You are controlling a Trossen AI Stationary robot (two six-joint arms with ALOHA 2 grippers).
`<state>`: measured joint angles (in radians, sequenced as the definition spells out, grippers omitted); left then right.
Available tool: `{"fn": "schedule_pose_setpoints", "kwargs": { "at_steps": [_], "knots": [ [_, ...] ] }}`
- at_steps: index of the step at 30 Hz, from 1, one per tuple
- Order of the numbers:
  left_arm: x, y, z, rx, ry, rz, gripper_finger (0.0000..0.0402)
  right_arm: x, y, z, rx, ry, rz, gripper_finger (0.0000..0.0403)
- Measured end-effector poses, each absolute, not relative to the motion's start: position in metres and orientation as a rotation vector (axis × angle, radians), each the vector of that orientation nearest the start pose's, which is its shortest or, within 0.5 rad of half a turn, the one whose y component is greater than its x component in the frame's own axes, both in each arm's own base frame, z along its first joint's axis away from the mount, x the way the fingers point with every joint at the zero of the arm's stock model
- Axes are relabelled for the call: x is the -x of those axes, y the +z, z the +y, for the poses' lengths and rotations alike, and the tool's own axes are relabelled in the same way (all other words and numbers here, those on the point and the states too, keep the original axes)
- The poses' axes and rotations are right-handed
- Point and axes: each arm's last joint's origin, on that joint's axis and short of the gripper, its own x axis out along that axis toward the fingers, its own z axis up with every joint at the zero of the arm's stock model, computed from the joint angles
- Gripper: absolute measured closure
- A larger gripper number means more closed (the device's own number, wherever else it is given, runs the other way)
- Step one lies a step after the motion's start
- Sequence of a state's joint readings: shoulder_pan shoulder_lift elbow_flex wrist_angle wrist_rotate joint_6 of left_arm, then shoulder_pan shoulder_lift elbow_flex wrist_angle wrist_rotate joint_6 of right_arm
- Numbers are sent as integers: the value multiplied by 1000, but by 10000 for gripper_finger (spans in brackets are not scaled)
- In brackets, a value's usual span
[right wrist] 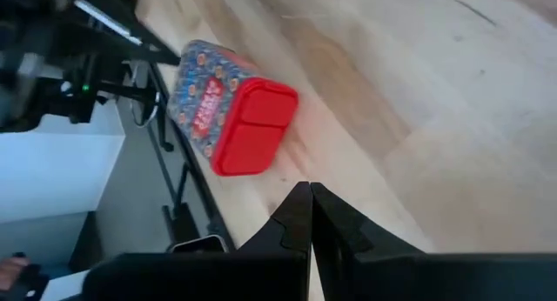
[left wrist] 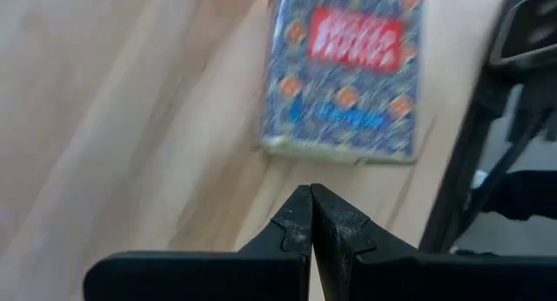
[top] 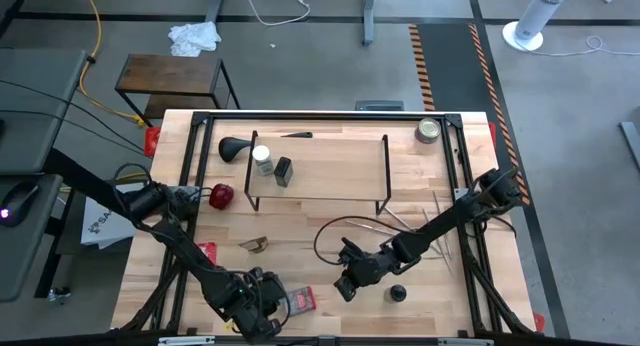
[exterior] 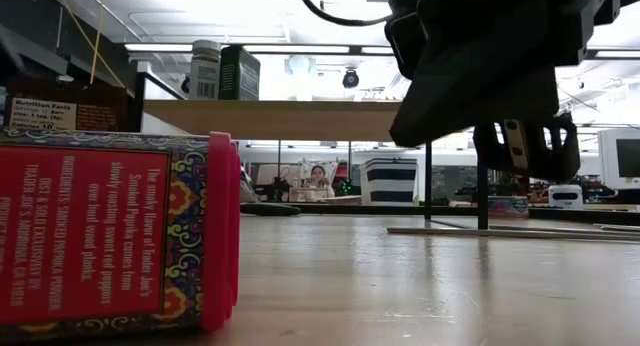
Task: Shelf spices
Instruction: Put the red seasoning can on the shelf
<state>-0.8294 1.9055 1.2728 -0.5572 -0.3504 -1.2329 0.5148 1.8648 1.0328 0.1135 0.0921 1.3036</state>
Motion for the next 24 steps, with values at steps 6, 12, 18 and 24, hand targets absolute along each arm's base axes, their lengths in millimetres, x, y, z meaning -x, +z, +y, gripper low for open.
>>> {"fn": "schedule_pose_setpoints", "kwargs": {
  "at_steps": [6,12,18,24],
  "knots": [
    [-254,172,-270,479,269,1056,401,-332,151,183,-1028,-85,842,403],
    [-252,157,-285,533,234,1075,401,-333,153,185,-1041,-56,845,403],
    [-265,143,-284,548,245,1049,401,-337,141,183,-1068,-50,896,403],
    [-282,132,-276,542,232,1052,401,-340,132,186,-1089,-33,902,403]
  ]
}}
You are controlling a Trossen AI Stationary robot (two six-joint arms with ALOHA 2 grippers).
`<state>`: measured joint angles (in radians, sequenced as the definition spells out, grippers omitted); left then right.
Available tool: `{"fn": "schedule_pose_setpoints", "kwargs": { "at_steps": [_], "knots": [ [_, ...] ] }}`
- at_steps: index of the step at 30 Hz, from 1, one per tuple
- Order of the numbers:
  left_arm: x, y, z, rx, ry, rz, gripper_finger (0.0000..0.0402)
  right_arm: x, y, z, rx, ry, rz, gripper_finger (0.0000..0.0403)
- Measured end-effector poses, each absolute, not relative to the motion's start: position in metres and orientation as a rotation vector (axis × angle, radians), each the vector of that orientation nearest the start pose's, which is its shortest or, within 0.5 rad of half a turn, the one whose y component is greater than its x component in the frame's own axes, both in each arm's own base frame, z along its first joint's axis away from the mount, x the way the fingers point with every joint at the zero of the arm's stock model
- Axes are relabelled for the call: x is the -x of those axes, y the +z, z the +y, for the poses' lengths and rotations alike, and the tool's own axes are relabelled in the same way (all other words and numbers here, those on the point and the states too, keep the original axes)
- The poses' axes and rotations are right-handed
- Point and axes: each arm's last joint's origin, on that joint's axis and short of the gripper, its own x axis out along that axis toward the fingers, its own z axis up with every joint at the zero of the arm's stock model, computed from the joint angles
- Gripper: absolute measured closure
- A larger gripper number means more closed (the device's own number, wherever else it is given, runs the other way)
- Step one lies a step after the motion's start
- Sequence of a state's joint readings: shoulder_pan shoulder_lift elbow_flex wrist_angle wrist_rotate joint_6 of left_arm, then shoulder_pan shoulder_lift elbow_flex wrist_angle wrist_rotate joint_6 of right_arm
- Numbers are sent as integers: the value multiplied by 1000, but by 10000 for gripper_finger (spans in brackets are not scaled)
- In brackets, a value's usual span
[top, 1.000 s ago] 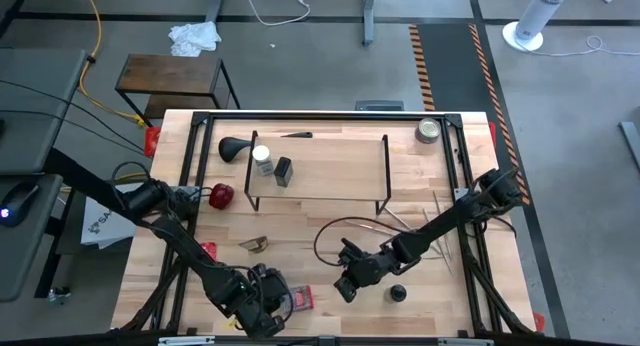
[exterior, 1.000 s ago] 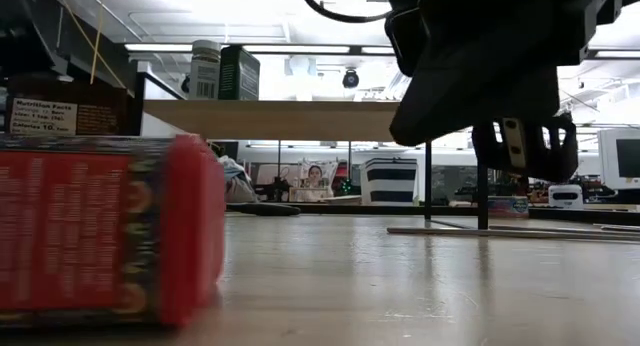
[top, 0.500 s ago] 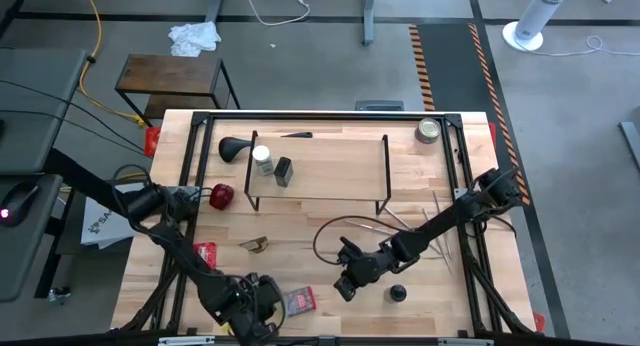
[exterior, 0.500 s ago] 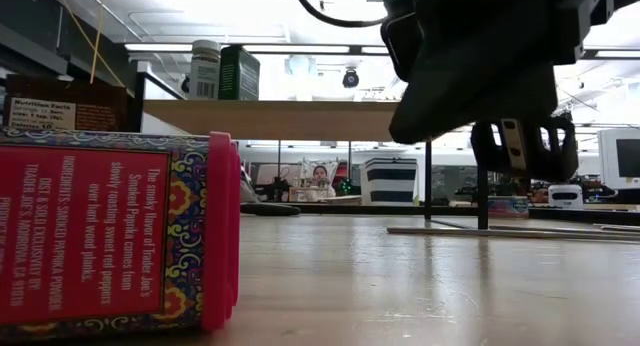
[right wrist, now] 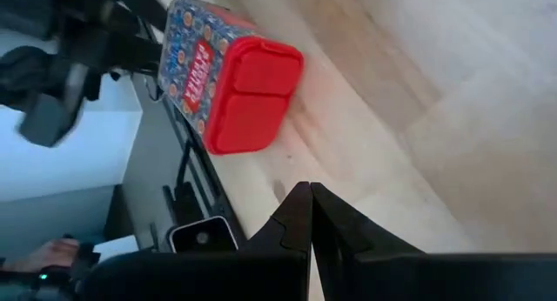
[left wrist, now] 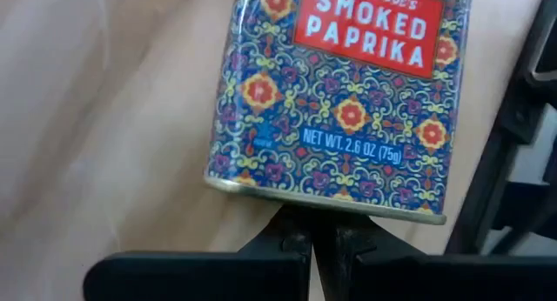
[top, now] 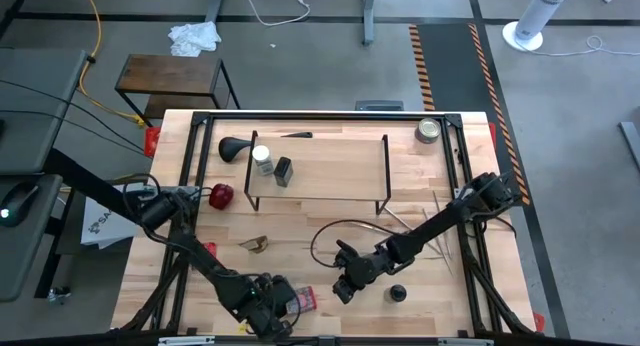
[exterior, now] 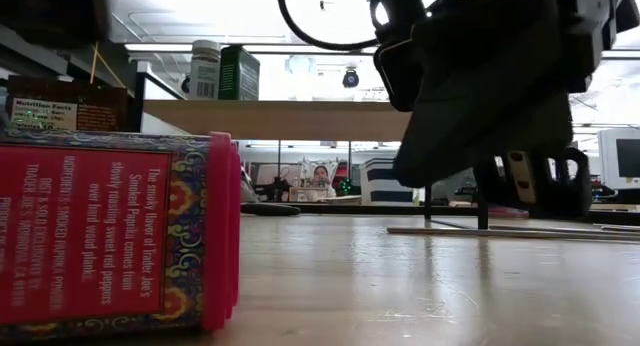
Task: Shelf spices
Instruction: Put the red seasoning can on the shelf
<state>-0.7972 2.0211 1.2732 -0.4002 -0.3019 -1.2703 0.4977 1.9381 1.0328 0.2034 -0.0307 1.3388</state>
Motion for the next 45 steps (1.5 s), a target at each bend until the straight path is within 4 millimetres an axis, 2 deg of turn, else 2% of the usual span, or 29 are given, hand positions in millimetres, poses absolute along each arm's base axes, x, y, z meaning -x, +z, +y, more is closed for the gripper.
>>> {"fn": "schedule_pose_setpoints", "kwargs": {
  "at_steps": [5,13,18,23,28,31,40,45],
  "knots": [
    [-296,129,-262,498,246,1041,401,-338,130,185,-1077,-48,927,403],
    [-326,128,-227,407,257,1007,401,-338,126,180,-1058,-128,916,403],
    [-336,129,-216,392,223,1021,401,-335,123,178,-1051,-172,932,403],
    [-335,134,-214,382,150,1072,401,-334,124,181,-1057,-167,933,403],
    [-323,152,-213,298,211,1038,401,-334,124,181,-1057,-167,935,403],
    [-322,160,-211,280,217,1003,401,-334,124,181,-1058,-165,938,403],
    [-326,156,-213,289,183,1001,401,-334,124,181,-1062,-164,940,403],
    [-328,145,-214,282,189,1018,401,-336,126,182,-1079,-137,914,403]
  ]
}}
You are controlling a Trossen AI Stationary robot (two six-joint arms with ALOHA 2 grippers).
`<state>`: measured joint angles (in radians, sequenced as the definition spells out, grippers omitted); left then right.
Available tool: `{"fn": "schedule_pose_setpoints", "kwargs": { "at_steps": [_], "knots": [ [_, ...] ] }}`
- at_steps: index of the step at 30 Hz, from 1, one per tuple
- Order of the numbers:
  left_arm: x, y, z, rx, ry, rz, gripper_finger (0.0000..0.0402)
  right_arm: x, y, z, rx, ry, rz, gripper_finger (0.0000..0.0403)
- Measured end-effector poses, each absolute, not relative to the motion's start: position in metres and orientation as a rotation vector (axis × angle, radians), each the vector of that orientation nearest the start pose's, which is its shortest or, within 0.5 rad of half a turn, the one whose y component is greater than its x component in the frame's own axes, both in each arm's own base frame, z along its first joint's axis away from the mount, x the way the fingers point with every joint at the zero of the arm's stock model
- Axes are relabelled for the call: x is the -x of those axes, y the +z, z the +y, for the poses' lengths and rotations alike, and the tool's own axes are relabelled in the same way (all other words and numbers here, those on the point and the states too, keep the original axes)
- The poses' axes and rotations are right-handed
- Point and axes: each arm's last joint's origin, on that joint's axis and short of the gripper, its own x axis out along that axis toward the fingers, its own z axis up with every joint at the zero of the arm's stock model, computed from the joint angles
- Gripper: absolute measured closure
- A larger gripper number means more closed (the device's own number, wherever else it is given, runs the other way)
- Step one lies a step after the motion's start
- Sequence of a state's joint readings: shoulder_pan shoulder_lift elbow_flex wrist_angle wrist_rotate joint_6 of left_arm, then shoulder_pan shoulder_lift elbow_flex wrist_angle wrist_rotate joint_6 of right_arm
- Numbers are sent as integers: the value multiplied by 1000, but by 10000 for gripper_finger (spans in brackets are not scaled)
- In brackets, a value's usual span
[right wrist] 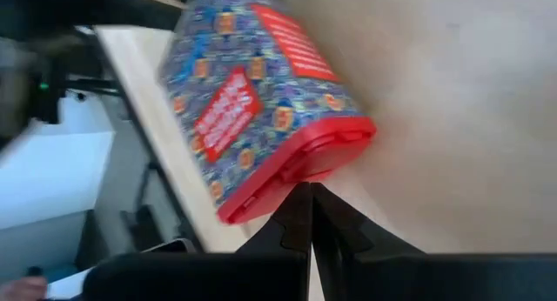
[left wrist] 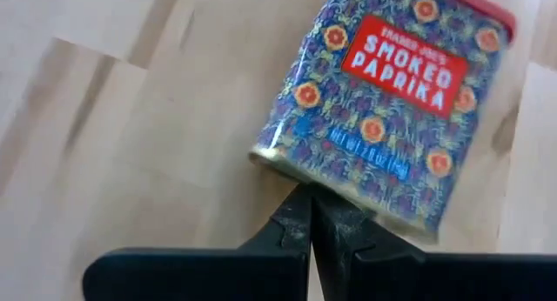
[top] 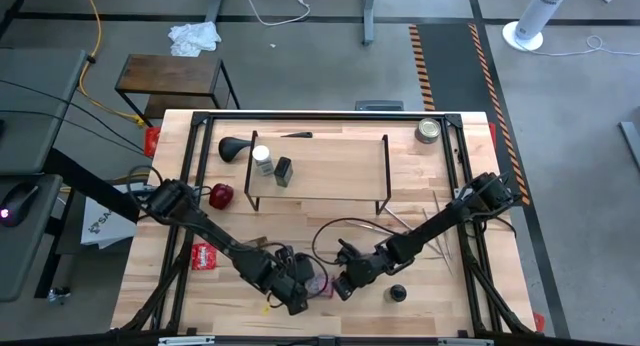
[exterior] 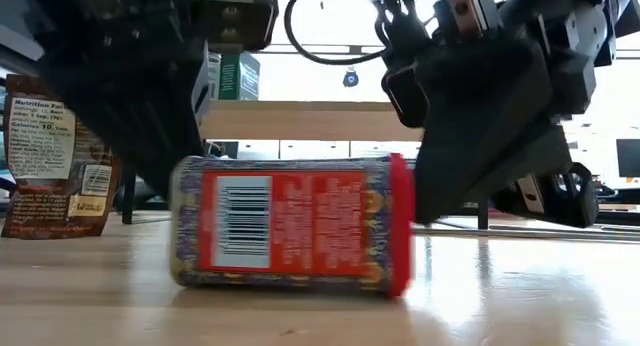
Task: Shelf spices
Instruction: Put the red seasoning can on the shelf
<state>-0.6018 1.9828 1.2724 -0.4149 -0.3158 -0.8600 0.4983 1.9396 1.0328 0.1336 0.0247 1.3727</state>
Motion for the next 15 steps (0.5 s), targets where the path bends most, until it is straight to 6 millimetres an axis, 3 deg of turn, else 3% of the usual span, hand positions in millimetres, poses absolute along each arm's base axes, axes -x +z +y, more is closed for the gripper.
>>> {"fn": "schedule_pose_setpoints", "kwargs": {
  "at_steps": [6,15],
  "knots": [
    [-331,132,-219,304,154,1042,401,-340,131,184,-1120,-94,871,403],
    [-336,133,-214,308,170,1012,401,-342,133,185,-1145,-55,864,403]
  ]
}}
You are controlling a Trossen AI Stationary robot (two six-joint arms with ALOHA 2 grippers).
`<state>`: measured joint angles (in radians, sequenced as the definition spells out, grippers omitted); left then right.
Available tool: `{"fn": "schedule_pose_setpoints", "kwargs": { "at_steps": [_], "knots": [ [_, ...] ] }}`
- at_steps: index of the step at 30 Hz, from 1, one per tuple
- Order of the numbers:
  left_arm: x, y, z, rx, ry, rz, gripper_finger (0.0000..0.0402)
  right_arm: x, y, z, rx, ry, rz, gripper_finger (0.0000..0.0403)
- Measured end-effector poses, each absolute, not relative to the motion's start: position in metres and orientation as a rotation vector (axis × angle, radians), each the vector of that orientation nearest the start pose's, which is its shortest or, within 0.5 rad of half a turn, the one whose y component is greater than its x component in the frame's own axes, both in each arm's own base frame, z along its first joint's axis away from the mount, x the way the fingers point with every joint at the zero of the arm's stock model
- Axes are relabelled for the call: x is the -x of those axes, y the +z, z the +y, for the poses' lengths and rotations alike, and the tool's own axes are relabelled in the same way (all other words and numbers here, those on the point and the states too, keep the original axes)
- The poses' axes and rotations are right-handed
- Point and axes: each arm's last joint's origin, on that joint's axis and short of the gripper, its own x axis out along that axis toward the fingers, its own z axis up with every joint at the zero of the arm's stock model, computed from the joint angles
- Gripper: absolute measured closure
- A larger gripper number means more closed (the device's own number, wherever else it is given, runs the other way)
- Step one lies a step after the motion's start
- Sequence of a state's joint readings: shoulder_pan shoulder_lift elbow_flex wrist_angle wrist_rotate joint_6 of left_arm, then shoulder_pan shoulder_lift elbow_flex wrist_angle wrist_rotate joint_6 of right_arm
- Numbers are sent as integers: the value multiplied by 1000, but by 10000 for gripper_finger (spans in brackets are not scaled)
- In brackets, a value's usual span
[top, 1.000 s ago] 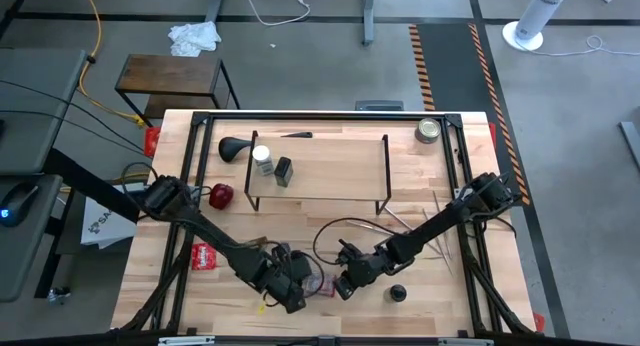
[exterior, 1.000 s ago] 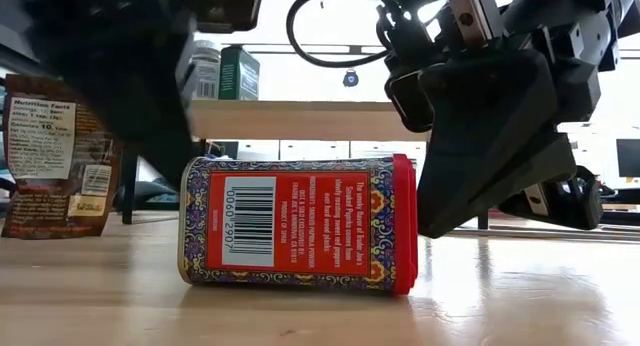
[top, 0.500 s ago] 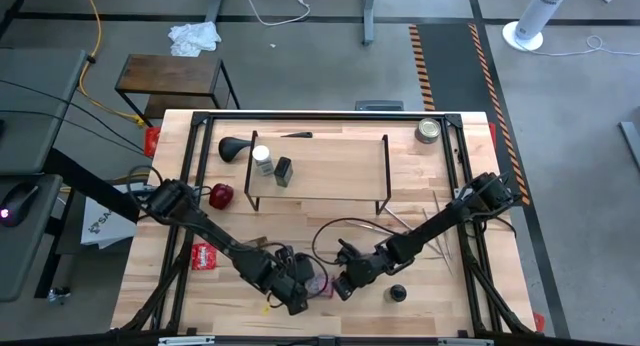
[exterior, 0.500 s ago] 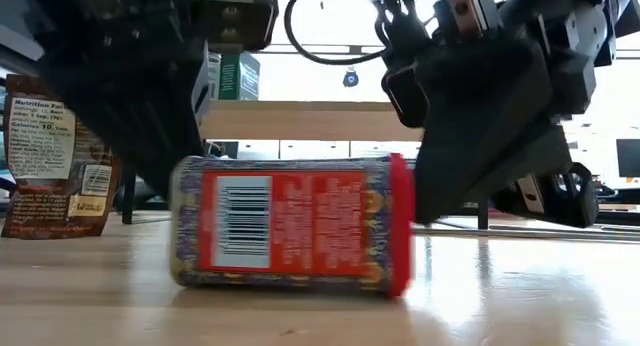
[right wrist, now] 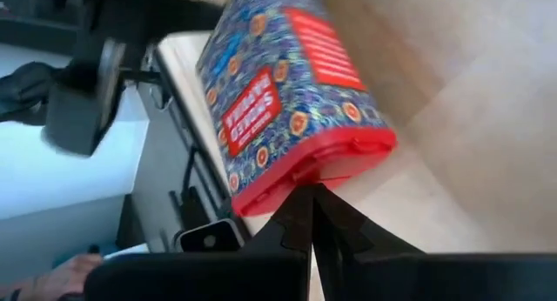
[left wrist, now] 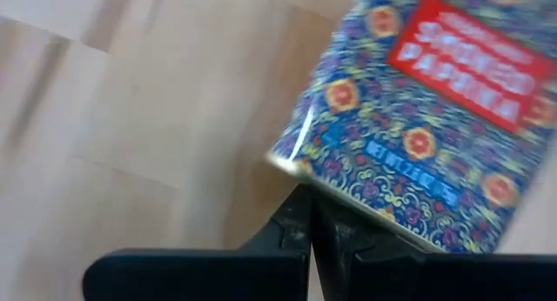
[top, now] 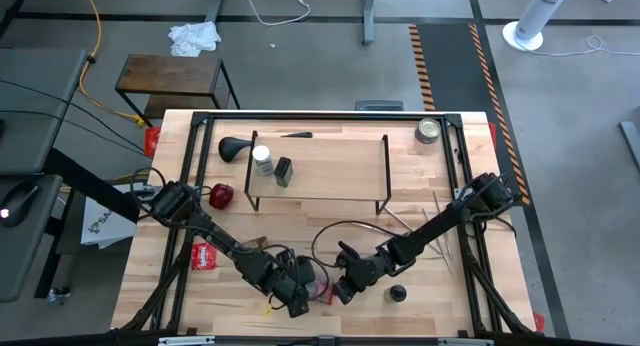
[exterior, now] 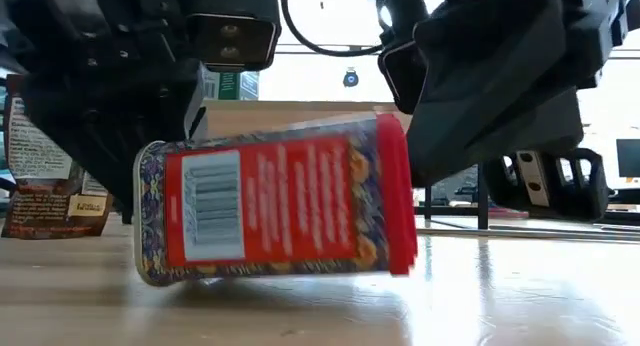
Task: Shelf spices
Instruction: Put the red seasoning can on the shelf
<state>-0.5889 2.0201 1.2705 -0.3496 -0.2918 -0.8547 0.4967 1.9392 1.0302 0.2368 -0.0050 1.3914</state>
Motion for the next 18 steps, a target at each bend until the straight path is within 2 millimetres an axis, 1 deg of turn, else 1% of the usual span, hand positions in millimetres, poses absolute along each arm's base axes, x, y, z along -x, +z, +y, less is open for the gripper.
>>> {"fn": "schedule_pose_setpoints", "kwargs": {
  "at_steps": [5,10,15,18],
  "knots": [
    [-340,132,-202,242,205,1022,401,-343,143,186,-1165,-15,824,403],
    [-346,133,-192,237,135,1067,401,-344,157,184,-1164,2,757,403],
    [-346,139,-187,188,102,1081,401,-344,159,183,-1152,-25,728,403],
    [-346,147,-186,147,87,1083,401,-346,159,180,-1149,-54,694,403]
  ]
}}
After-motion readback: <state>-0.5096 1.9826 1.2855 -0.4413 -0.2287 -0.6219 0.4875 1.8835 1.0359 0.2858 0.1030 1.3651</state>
